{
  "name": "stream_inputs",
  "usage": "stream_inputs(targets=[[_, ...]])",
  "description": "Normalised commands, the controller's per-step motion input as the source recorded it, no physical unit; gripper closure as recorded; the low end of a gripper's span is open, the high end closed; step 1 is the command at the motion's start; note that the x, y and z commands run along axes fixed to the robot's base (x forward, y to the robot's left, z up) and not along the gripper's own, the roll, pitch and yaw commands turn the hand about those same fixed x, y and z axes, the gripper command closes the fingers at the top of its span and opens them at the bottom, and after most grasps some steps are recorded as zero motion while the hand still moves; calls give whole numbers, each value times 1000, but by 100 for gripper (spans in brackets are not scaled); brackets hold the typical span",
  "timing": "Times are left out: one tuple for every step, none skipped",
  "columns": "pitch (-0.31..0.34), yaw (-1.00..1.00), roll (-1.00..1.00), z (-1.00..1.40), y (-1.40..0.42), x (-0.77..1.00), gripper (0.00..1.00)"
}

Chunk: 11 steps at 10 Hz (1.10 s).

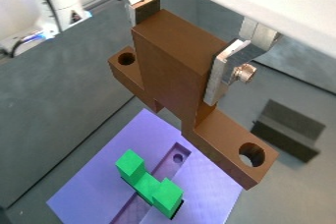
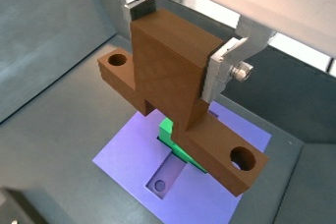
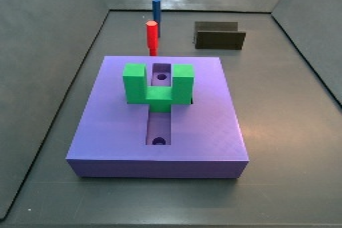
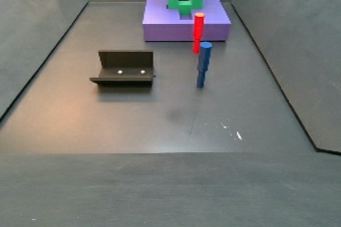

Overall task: Pick up the brown object. Move up. Place the brown object on the fixture. Regrasp the brown object. Move to above the board. Insert the brown object.
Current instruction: Insert the brown object.

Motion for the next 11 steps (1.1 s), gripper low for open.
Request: stream_inputs(targets=[[0,-703,-214,-171,0,129,100],[0,-731,-223,-137,0,106,100],[0,-734,-224,-131,0,57,100],[-3,-729,-246,-89,9,26,100],[-77,-734,-250,-54,0,0,100],[-106,-766,-251,-23,0,0,100],[-131,-783,-249,0,0,0,100],[-124,-800,-234,-6,0,0,100],[0,-863,-181,-66,0,100,100],[0,-906,-156,-63,0,94,100],[24,-946,-131,-71,0,114,100]])
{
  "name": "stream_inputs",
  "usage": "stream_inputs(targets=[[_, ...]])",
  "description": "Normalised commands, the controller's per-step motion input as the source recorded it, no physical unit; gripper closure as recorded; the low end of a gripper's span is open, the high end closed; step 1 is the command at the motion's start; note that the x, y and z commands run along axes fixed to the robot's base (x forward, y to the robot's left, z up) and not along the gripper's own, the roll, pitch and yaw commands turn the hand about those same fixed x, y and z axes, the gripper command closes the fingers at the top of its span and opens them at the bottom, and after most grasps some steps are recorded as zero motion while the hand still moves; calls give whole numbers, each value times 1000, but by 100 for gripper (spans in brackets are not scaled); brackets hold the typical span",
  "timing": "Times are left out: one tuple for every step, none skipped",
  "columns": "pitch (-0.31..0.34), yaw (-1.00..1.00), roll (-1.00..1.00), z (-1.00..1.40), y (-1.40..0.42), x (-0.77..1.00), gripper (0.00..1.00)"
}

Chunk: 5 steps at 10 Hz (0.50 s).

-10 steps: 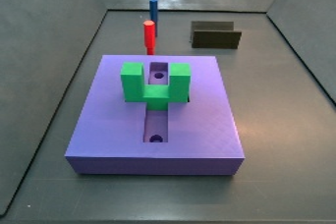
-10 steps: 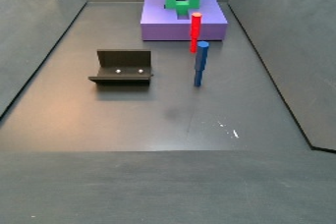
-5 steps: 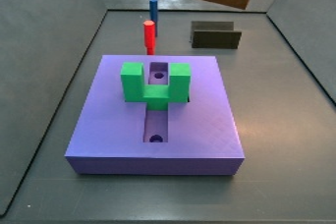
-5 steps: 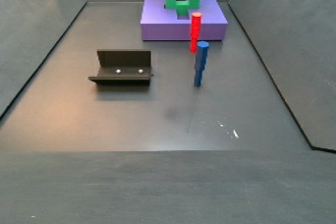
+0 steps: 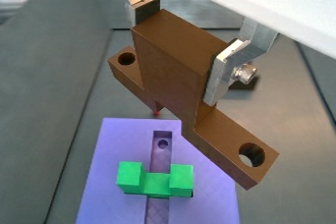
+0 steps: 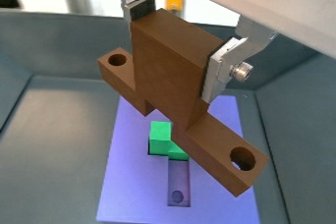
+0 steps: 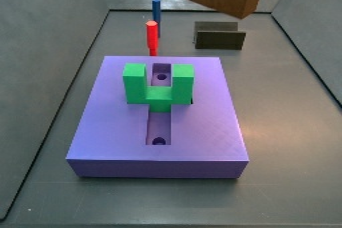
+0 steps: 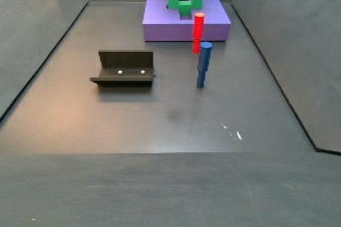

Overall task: Pick up the brown object. Move up. Place the brown object on the fixture. Regrasp the brown object. Move to above the board. Insert the brown object.
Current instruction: Insert the brown object.

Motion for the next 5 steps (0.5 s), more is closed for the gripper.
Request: stream_inputs(targets=[[36,-951,-124,-74,0,91,100],[37,-954,-119,-63,0,89,100],[41,-954,-119,-66,0,89,100],[44,-951,-116,-63,0,86,100],[59,-943,-114,-49,0,83,100]])
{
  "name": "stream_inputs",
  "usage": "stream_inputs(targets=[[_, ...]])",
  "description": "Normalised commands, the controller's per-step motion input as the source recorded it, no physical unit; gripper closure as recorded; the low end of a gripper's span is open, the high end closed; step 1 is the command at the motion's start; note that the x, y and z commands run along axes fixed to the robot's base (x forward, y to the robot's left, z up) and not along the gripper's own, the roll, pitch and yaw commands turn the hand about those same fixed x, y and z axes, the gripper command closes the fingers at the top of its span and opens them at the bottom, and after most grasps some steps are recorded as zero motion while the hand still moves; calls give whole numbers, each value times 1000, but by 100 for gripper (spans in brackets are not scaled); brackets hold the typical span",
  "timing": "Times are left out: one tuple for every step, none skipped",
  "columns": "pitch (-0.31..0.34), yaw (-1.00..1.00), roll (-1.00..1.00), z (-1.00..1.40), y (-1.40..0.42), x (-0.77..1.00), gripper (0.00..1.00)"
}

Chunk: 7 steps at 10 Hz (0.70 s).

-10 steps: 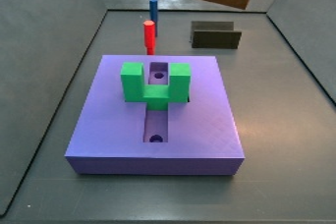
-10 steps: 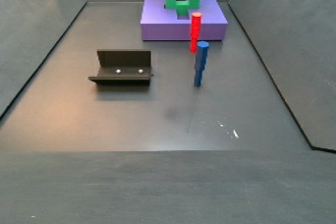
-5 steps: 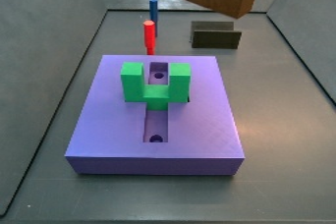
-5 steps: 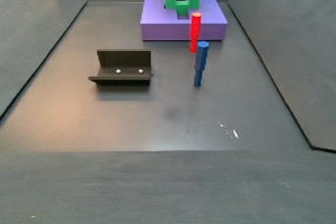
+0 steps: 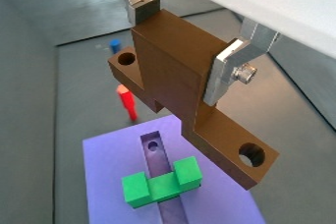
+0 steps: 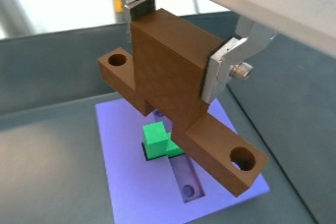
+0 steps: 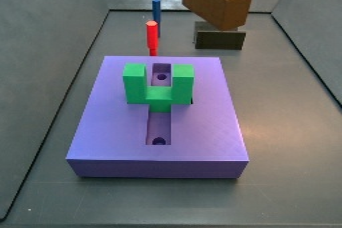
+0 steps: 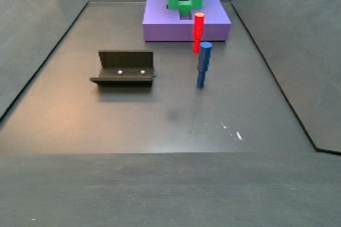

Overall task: Pick up the brown object. Move up. Place the brown object on the fixture. Regrasp the brown object. Move to above the board. Insert the brown object.
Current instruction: Insert the brown object.

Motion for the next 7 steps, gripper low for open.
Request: stream_inputs(targets=[[64,-937,-109,-11,0,80,100],[64,-940,-111,0,0,66,100],[61,-926,-107,0,0,89,100],[63,-917,-113,0,0,103,100],[57,-900,-120,0,0,126,100],[59,-877,-121,0,0,151,100],[50,-866,-119,0,0,123,100]])
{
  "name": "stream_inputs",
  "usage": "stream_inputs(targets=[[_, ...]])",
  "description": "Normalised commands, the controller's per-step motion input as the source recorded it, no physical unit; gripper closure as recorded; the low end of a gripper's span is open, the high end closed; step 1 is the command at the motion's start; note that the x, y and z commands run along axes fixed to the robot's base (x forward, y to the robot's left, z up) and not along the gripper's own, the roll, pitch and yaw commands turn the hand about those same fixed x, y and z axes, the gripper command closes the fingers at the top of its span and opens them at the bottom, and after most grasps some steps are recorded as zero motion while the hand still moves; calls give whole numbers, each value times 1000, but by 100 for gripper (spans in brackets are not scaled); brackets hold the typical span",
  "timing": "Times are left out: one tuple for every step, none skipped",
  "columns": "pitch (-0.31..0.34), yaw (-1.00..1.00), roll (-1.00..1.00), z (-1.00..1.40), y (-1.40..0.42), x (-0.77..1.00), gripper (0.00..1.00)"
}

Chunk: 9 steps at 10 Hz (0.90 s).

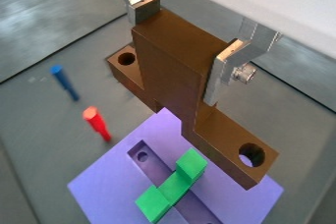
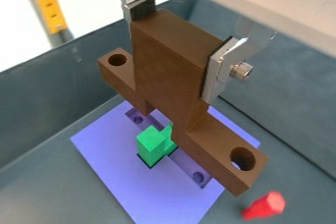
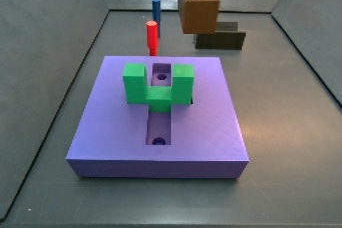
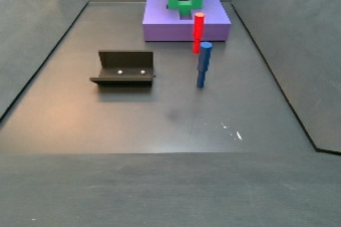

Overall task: Pick up the brown object. Move up. Place the brown object on the fixture. Regrasp the brown object. Move to above the board. Insert the brown object.
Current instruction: Insert the brown object.

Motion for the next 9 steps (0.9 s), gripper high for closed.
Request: stream_inputs(targets=[[39,-811,-119,0,0,149,100],[7,-574,-117,0,0,129,100],[0,-206,-50,0,0,29,100],[0,-37,0,-49,0,20,100],[0,0,19,-97,-69,-26,100],[0,0,166,-251,-169,-183,100],[0,157,257,-437,-280,-229,100],[0,191,270,-554,-323,-323,100],[0,223,211,-623,-283,-286,100]])
